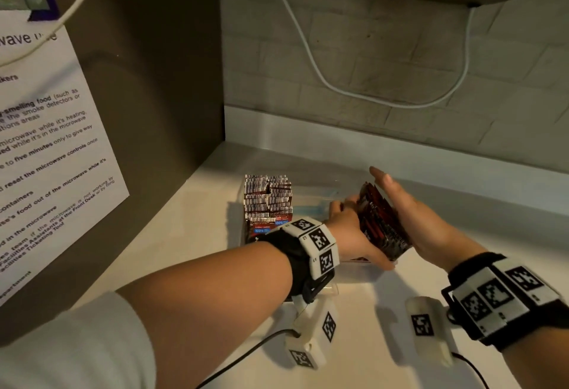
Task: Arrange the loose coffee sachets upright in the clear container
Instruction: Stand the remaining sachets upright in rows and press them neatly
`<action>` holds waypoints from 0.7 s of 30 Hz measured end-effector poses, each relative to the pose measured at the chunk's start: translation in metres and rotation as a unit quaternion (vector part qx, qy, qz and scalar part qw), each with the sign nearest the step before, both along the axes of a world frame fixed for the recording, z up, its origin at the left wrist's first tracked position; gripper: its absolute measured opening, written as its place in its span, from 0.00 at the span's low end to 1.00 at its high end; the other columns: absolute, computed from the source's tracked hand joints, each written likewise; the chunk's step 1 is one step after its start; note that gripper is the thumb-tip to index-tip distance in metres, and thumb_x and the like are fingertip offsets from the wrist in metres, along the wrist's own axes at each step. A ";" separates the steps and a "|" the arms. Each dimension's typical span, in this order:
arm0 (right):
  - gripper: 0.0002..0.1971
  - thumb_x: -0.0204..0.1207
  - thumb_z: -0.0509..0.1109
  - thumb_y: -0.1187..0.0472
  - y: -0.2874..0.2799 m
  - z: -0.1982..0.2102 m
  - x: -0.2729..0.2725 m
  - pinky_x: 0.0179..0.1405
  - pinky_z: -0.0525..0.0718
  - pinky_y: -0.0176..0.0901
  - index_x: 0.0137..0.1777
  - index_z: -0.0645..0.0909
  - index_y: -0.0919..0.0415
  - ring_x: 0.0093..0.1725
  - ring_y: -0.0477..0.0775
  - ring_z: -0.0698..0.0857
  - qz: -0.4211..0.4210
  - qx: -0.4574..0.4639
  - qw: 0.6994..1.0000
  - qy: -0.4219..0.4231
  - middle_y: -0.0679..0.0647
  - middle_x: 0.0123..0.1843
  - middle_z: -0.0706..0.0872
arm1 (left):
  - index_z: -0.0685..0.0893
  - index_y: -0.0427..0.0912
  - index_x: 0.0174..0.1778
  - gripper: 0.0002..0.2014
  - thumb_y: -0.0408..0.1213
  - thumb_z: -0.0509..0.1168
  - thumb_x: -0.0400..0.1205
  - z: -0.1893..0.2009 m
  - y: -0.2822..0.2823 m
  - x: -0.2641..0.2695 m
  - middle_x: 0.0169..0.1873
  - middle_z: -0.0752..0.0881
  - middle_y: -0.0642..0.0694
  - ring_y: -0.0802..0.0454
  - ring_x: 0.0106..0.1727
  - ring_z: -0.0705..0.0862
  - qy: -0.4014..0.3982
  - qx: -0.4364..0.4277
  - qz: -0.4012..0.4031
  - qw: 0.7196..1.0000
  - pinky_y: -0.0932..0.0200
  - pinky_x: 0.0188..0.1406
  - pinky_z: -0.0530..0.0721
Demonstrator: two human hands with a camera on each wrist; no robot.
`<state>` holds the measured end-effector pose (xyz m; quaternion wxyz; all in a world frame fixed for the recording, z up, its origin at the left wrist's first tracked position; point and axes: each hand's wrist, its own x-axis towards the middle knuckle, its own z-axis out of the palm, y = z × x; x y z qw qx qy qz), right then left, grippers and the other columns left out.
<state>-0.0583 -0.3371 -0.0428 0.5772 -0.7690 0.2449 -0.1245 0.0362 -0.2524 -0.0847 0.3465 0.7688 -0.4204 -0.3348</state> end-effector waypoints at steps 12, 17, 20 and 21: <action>0.37 0.62 0.61 0.24 -0.015 -0.023 -0.001 0.71 0.78 0.56 0.70 0.74 0.38 0.67 0.47 0.81 0.005 -0.020 0.999 -0.024 0.45 0.67 0.82 | 0.62 0.48 0.76 0.47 0.32 0.78 0.63 -0.007 -0.008 0.004 0.67 0.76 0.42 0.40 0.69 0.76 0.067 0.021 0.060 0.996 0.41 0.68 0.78; 0.35 0.56 0.65 0.21 -0.020 -0.027 -0.003 0.72 0.76 0.59 0.64 0.79 0.32 0.69 0.49 0.79 0.031 -0.027 0.999 -0.016 0.45 0.69 0.79 | 0.72 0.44 0.69 0.29 0.27 0.71 0.72 -0.002 -0.006 0.002 0.60 0.83 0.42 0.42 0.61 0.82 0.020 -0.008 0.090 0.996 0.45 0.62 0.82; 0.32 0.53 0.75 0.31 -0.022 -0.027 -0.003 0.68 0.79 0.58 0.61 0.79 0.32 0.66 0.49 0.81 0.046 -0.018 0.999 -0.009 0.45 0.68 0.79 | 0.77 0.45 0.65 0.27 0.28 0.73 0.70 0.000 -0.002 0.002 0.57 0.85 0.43 0.43 0.58 0.84 0.020 -0.023 0.100 0.995 0.46 0.60 0.84; 0.33 0.52 0.77 0.36 -0.024 -0.027 -0.004 0.67 0.81 0.57 0.62 0.79 0.32 0.65 0.49 0.81 0.060 -0.018 0.998 -0.005 0.46 0.68 0.79 | 0.78 0.45 0.66 0.27 0.28 0.74 0.70 0.000 -0.002 0.002 0.57 0.86 0.43 0.43 0.58 0.84 0.021 -0.020 0.100 0.995 0.46 0.60 0.84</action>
